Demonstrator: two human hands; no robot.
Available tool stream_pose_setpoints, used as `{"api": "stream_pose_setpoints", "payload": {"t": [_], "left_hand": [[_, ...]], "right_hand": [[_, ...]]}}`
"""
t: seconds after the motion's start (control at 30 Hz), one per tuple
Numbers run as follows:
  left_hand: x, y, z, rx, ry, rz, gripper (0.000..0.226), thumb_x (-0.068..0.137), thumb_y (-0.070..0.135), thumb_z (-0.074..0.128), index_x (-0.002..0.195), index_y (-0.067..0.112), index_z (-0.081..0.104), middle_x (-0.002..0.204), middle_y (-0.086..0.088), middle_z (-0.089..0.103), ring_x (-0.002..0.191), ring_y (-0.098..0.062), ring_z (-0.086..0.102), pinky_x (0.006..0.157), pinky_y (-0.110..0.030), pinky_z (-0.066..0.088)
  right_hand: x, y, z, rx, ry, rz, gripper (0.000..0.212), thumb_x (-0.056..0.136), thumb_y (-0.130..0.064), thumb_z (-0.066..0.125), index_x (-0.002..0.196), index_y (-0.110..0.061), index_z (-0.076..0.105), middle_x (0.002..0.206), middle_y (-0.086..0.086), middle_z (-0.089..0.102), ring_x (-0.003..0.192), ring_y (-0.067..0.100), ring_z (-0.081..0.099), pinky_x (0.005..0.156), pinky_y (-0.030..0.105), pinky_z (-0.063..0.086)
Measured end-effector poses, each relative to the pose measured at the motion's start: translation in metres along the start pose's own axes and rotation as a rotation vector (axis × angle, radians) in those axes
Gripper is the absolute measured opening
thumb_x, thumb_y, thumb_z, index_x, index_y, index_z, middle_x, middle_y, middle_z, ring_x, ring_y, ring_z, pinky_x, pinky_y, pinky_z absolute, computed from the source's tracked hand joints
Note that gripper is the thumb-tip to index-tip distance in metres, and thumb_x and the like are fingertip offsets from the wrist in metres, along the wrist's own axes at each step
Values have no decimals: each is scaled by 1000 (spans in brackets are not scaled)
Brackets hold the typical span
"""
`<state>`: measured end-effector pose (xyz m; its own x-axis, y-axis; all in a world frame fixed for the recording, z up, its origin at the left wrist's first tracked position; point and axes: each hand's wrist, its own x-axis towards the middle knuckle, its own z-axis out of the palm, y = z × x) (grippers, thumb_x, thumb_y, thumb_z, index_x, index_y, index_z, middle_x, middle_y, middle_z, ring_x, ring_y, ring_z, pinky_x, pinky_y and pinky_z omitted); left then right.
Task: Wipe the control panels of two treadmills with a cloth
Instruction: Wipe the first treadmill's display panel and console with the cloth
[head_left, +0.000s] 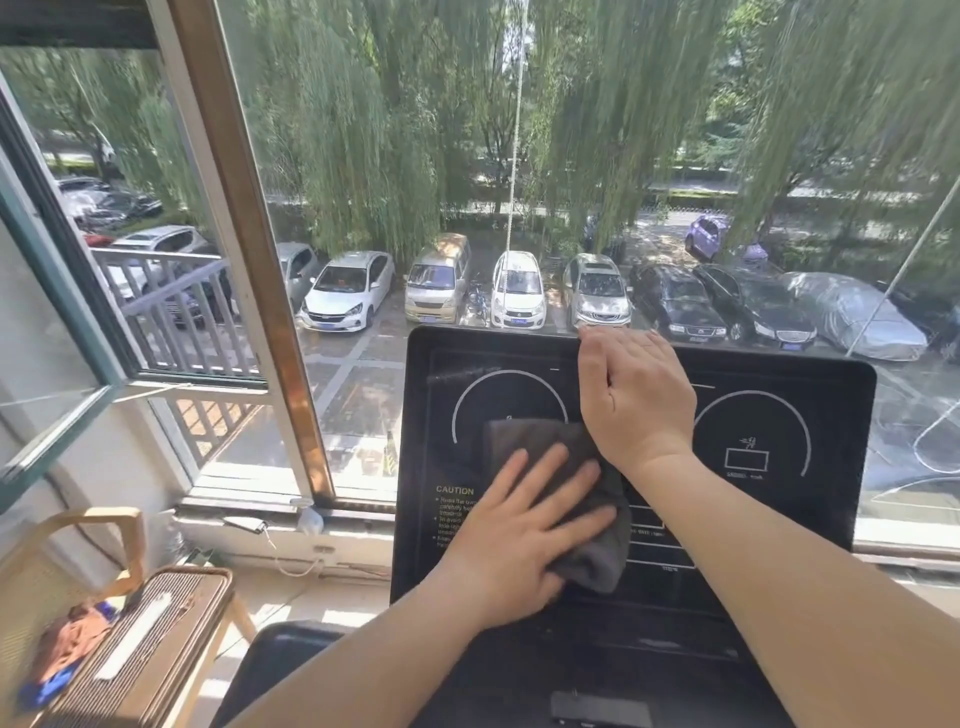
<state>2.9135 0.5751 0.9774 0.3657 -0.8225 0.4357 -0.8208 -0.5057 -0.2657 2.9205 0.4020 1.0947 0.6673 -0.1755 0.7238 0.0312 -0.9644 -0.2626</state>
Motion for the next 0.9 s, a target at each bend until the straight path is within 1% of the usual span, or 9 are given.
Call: {"api": "stream_pose_setpoints", "payload": {"t": [0.07, 0.13, 0.27, 0.43, 0.5, 0.6, 0.7, 0.8, 0.9], "left_hand": [[-9, -18, -4, 59, -117, 314, 73, 90, 41, 62, 159, 40, 36, 175, 5, 15, 163, -28, -1, 130, -52, -3], [0, -56, -19, 107, -94, 421, 64, 93, 39, 58, 156, 40, 43, 173, 6, 22, 163, -24, 6, 131, -49, 0], [14, -116, -49, 104, 91, -66, 67, 92, 42, 52, 158, 41, 39, 174, 4, 19, 162, -26, 9, 131, -49, 1], [1, -45, -18, -75, 199, -523, 74, 94, 45, 52, 163, 41, 25, 176, 2, -1, 162, -32, -6, 128, -49, -12], [-29, -13, 6, -56, 101, -382, 81, 87, 45, 60, 161, 40, 30, 176, 1, 3, 162, -34, -2, 128, -53, -6], [-79, -9, 15, 84, -144, 68, 81, 80, 49, 64, 157, 43, 39, 173, 3, 22, 161, -31, 14, 129, -52, 0], [-77, -59, 4, 188, -120, 326, 71, 85, 45, 63, 153, 45, 43, 171, 8, 28, 160, -24, 19, 131, -48, 2], [-48, -102, -22, 132, -22, 40, 72, 86, 40, 58, 156, 43, 42, 172, 5, 25, 161, -27, 17, 129, -51, 9], [-29, -94, -29, -41, 122, -364, 73, 89, 39, 51, 160, 41, 33, 175, 2, 15, 162, -29, 5, 130, -50, -1]], "right_hand": [[0, 2, -1, -20, -13, -13, 67, 109, -48, 14, 134, -21, 70, 138, -6, 69, 137, 15, 54, 125, 42, 28], [0, 4, 0, -29, -13, -22, 66, 109, -47, 15, 136, -21, 69, 140, -5, 68, 138, 15, 54, 125, 42, 28], [-1, 3, 5, -46, 14, -8, 67, 108, -46, 15, 134, -19, 71, 137, -2, 70, 136, 19, 56, 125, 43, 29], [-3, 2, 10, -84, 54, -15, 55, 107, -40, 28, 131, -16, 71, 133, 0, 72, 131, 22, 60, 125, 45, 29], [-4, 3, 11, -98, 67, -34, 50, 105, -37, 35, 131, -15, 71, 132, 2, 72, 128, 24, 62, 125, 46, 29], [-6, 4, 10, -120, 68, -60, 49, 103, -36, 38, 133, -14, 69, 133, 3, 71, 128, 25, 61, 125, 46, 29], [-5, 3, 10, -142, 68, -63, 46, 102, -36, 43, 134, -13, 68, 133, 3, 71, 128, 25, 61, 125, 46, 28], [-6, 1, 11, -171, 86, -63, 43, 101, -36, 48, 132, -13, 68, 130, 4, 71, 125, 25, 62, 125, 44, 28], [-5, 1, 13, -174, 86, -72, 42, 101, -36, 48, 131, -15, 68, 130, 3, 72, 124, 25, 62, 125, 44, 29]]}}
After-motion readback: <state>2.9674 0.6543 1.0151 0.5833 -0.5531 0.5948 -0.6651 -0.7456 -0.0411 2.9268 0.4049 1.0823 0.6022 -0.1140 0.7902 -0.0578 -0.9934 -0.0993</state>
